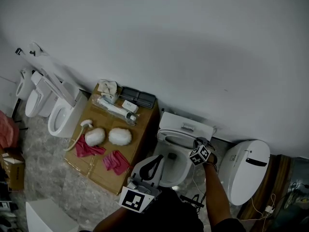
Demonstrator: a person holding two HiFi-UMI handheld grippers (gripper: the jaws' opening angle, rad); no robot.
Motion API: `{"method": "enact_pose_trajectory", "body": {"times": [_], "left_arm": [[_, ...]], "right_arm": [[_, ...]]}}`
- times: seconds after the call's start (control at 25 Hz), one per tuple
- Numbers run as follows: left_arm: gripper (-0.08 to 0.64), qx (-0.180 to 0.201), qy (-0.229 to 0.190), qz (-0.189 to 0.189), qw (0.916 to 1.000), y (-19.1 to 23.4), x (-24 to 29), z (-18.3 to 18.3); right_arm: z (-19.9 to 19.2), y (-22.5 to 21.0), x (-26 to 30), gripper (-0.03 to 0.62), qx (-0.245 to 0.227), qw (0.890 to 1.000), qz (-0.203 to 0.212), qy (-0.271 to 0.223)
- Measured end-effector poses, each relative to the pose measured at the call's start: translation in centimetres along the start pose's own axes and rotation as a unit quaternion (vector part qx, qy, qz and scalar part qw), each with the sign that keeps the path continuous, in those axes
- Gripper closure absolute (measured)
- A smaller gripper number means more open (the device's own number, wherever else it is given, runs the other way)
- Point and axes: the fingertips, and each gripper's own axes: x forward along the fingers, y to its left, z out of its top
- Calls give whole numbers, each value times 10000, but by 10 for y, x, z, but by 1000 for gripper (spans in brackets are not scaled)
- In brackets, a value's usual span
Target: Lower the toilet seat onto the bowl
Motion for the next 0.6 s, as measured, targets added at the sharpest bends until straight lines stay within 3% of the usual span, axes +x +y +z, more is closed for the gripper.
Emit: {"method": "enact_pose_trajectory", "body": {"times": [0.12, 0.24, 0.32, 0.44, 0.48, 0.52, 0.6], "left_arm": [[551, -54, 510, -236, 9984, 3, 8, -33], [549, 722, 819, -620, 9921, 19, 32, -78], [548, 1289, 1195, -861, 9807, 30, 48, -112], [532, 1937, 1877, -1336, 9536, 37, 67, -168], [466, 2138, 2105, -1534, 9415, 37, 74, -186], [413, 2382, 2327, -1727, 9270, 37, 81, -203], [387, 3042, 2699, -1987, 8917, 41, 96, -237]], "right_arm": [[-1, 2, -3, 523, -42, 10000, 38, -15], [0, 5, -5, 526, -161, 9998, 78, -56], [1, 9, -6, 528, -255, 9996, 100, -92], [-4, 19, -10, 528, -316, 9993, 138, -111], [-6, 23, -11, 529, -309, 9993, 154, -107], [-7, 25, -13, 529, -308, 9993, 167, -103], [-9, 29, -14, 528, -347, 9992, 168, -124]]}}
